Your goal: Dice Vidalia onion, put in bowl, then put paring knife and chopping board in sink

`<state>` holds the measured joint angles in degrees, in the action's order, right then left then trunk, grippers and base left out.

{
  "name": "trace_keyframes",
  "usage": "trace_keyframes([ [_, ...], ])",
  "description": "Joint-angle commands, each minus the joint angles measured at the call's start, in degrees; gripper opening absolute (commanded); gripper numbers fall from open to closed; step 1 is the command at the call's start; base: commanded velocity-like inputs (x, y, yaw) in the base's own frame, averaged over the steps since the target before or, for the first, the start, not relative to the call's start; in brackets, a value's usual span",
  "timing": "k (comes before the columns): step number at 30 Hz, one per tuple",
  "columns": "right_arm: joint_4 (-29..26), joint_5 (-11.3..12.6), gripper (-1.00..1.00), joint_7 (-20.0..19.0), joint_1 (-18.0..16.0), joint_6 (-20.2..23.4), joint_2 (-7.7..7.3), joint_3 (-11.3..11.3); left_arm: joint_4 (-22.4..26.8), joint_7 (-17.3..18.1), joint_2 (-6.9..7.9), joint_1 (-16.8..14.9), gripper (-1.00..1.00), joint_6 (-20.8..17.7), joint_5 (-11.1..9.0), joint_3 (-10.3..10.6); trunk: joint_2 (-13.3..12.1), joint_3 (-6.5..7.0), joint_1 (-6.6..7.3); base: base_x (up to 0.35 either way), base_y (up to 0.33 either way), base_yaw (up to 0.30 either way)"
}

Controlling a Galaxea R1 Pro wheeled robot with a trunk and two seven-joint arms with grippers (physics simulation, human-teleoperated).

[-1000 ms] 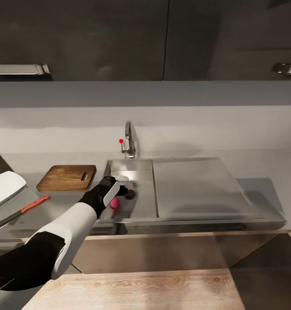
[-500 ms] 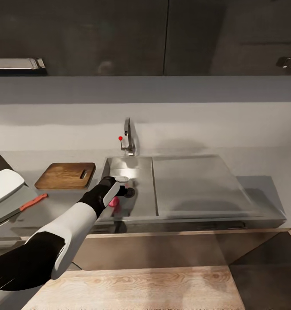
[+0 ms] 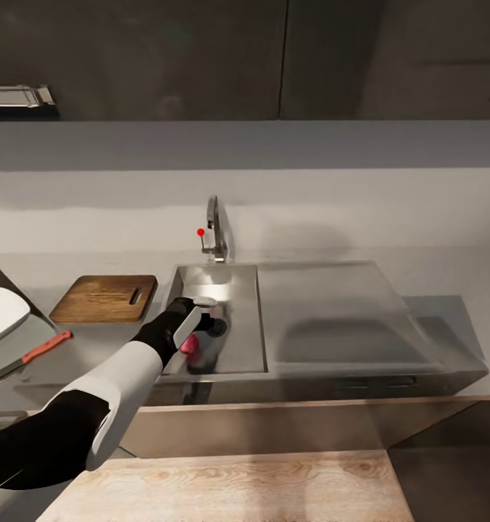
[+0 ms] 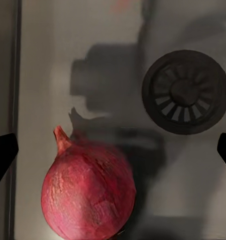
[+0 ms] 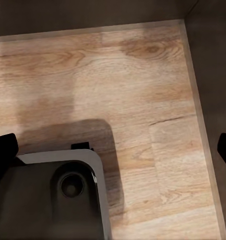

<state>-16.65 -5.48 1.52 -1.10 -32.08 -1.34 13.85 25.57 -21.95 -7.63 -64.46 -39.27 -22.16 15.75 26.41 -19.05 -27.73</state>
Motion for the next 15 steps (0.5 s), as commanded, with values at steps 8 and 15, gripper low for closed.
trace_keyframes([
  [8,0.0,-0.6,1.00,0.2,0.0,-0.1,0.02,0.3,-1.0,-0.5,0.16,0.0,1.00,-0.1,-0.6,0.4,0.1,-0.84,-0.02,-0.022,0.013,0.000],
  [15,0.1,-0.6,1.00,0.2,0.0,-0.1,0.02,0.3,-1.0,-0.5,0.20,0.0,1.00,-0.1,-0.6,0.4,0.1,-1.50,-0.02,-0.016,0.012,0.000],
])
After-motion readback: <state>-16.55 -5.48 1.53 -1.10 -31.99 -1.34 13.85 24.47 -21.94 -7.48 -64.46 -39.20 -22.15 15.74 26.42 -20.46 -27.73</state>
